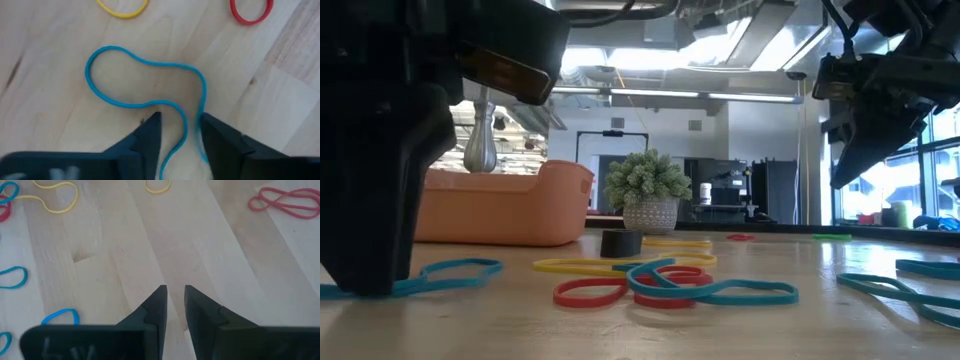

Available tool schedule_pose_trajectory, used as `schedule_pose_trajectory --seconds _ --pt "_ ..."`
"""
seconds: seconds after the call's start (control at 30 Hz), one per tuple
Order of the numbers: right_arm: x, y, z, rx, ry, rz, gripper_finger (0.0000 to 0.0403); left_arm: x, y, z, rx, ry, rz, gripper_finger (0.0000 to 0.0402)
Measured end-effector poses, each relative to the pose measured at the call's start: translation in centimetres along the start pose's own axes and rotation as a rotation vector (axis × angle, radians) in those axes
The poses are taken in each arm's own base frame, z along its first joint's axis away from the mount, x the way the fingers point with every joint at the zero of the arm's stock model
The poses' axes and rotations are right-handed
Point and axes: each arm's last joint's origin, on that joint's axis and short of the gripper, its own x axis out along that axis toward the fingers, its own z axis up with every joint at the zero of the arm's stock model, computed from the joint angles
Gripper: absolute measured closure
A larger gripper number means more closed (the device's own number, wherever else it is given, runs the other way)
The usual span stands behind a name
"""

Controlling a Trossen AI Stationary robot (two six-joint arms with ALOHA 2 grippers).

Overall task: Pick and place rubber bands into bin
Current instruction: Put the blue rubber band into the orange bin

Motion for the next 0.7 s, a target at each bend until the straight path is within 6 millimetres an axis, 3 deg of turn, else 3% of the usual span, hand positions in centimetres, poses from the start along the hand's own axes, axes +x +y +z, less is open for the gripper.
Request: schedule_pose_trajectory --seconds 0.2,0.37,0.7 --pt "0.0 0.0 0.0 0.001 -0.003 0.0 0.0333 -0.2 -0.2 0.0 -0.002 -0.004 -0.028 0.0388" --pt "0.0 0.0 0.0 0.001 -0.002 0.0 0.0333 -2.3 0.4 0.0 0.031 -0.027 -0.034 0.04" --pt "0.0 0.0 0.2 0.003 -0.026 -0.016 0.0333 -12.0 4.6 0.5 0.032 -0.164 -0.032 0.04"
